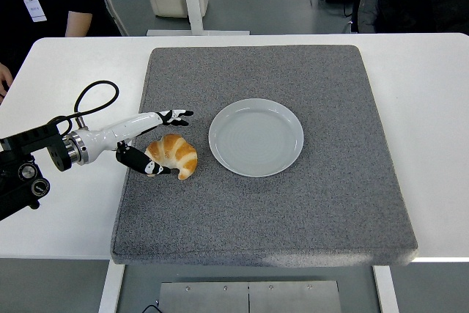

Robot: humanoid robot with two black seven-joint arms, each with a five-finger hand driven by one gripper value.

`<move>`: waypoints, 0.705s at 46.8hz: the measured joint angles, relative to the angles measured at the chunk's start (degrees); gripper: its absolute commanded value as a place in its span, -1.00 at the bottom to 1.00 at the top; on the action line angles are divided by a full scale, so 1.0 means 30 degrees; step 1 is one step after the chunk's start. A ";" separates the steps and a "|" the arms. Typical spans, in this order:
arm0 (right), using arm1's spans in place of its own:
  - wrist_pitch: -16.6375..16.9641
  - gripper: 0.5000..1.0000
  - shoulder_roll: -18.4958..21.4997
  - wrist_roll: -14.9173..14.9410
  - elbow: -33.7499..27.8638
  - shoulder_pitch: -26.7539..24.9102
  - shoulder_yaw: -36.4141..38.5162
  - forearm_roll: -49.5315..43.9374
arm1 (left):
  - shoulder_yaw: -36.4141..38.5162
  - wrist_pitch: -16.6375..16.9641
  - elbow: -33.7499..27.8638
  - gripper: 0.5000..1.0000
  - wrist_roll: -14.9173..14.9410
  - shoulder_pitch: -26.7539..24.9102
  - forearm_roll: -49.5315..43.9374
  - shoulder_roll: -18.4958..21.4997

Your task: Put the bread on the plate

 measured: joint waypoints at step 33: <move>0.0008 1.00 0.0000 0.0006 0.0000 0.0001 0.0000 0.0000 | 0.0515 0.0124 0.0243 -1.00 0.0031 0.0101 -0.0044 -0.0393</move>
